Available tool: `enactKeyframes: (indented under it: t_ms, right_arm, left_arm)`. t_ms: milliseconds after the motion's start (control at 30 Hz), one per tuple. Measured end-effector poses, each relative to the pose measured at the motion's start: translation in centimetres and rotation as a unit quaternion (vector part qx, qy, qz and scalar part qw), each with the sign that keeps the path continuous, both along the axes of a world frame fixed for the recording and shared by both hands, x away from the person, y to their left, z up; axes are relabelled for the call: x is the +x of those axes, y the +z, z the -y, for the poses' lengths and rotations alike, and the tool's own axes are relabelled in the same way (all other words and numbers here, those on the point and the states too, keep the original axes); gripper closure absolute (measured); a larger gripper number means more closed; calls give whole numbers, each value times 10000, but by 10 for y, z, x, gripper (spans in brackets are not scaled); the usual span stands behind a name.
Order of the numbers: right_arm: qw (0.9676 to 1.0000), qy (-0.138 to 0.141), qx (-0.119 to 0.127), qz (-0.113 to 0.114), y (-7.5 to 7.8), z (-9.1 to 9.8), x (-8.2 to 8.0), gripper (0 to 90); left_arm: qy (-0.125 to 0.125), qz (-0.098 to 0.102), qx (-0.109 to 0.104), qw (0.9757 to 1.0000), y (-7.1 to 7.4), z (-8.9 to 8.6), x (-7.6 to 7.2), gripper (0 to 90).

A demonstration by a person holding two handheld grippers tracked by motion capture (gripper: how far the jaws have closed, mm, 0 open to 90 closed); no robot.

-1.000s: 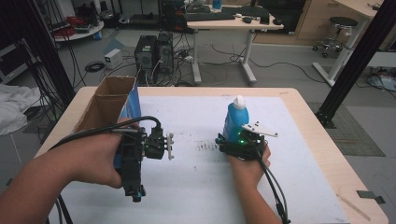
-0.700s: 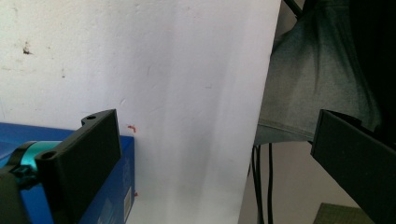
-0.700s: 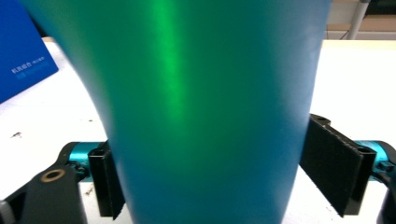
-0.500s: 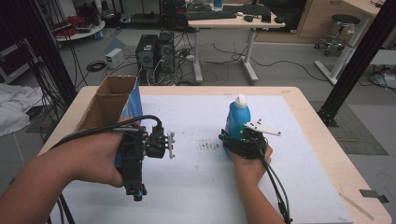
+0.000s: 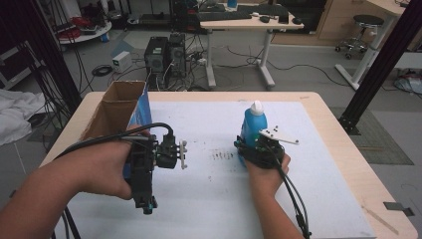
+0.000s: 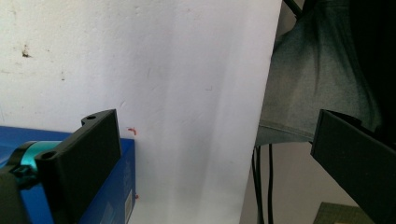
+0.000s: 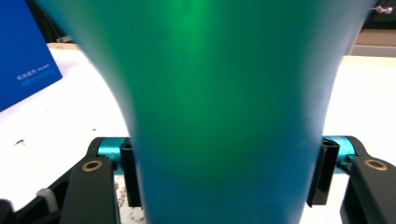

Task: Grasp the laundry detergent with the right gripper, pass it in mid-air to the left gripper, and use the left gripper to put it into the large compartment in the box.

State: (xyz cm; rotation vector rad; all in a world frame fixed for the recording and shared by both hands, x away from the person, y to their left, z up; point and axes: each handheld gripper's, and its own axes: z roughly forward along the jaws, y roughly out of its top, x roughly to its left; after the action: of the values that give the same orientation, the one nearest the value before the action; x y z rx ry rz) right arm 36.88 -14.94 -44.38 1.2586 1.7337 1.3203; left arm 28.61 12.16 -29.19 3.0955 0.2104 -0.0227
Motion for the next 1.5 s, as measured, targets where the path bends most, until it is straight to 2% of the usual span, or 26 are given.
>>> enactKeyframes:
  t_ms: [400,567,767,933,1033,1267,1367,1467,1500]
  right_arm:
    - [9996,-209,-65,162,0,-5,-1,395]
    - [9987,-353,-247,279,0,-10,-3,435]
    - [9982,-258,-425,346,1,-11,-5,467]
    - [9980,-80,-505,364,4,-8,-7,467]
    - [9982,75,-454,375,8,-5,-8,466]
    - [9968,666,-337,289,21,7,-15,465]
    - [9944,959,-313,311,28,11,-20,464]
    - [9909,1289,-241,304,37,14,-25,464]
    - [9887,1448,-226,304,41,15,-27,464]
  left_arm:
    - [-20,-16,16,10000,-1,1,0,17]
    - [14,-27,4,10000,-2,-1,0,17]
    - [41,-19,27,10000,-2,-3,0,17]
    - [43,8,48,10000,-1,-2,2,17]
    - [51,26,46,10000,0,-1,4,17]
    - [9,111,41,9999,5,8,11,17]
    - [-20,133,60,9999,7,12,14,17]
    - [-38,180,62,9998,12,17,18,17]
    - [-50,189,50,9998,13,18,19,17]
